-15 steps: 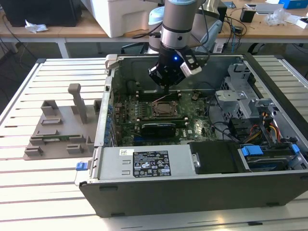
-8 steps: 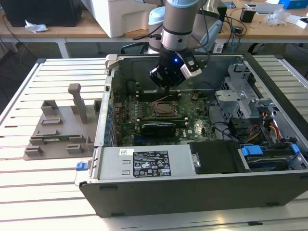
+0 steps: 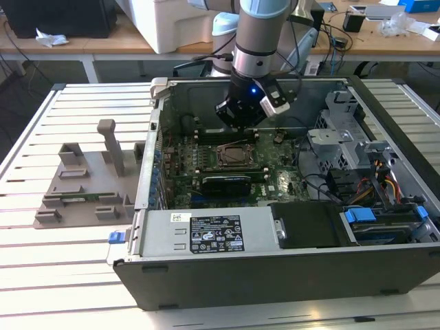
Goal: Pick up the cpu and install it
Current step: 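Install the first cpu locking lever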
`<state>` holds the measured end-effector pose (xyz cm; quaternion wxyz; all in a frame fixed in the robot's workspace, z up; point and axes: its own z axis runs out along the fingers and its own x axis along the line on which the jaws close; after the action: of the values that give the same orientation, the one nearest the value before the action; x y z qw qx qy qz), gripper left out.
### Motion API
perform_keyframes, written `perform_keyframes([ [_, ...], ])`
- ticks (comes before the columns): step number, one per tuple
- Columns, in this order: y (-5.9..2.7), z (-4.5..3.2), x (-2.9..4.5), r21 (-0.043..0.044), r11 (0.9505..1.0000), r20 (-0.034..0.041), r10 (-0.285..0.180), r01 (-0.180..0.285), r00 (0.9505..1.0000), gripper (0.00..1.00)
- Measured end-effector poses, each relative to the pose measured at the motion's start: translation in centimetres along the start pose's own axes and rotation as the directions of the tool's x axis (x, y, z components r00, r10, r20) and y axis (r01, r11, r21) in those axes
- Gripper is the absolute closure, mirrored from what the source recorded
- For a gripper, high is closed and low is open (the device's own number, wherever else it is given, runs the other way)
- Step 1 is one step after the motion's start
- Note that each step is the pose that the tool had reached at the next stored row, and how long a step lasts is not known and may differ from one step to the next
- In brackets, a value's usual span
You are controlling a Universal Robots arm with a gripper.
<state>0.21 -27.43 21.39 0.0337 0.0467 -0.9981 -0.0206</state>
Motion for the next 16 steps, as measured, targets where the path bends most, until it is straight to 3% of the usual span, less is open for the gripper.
perform_keyframes([
  [16, -0.58, 1.05, -0.59, -0.0007, 1.0000, -0.0002, 0.000, 0.000, 1.0000, 0.89],
])
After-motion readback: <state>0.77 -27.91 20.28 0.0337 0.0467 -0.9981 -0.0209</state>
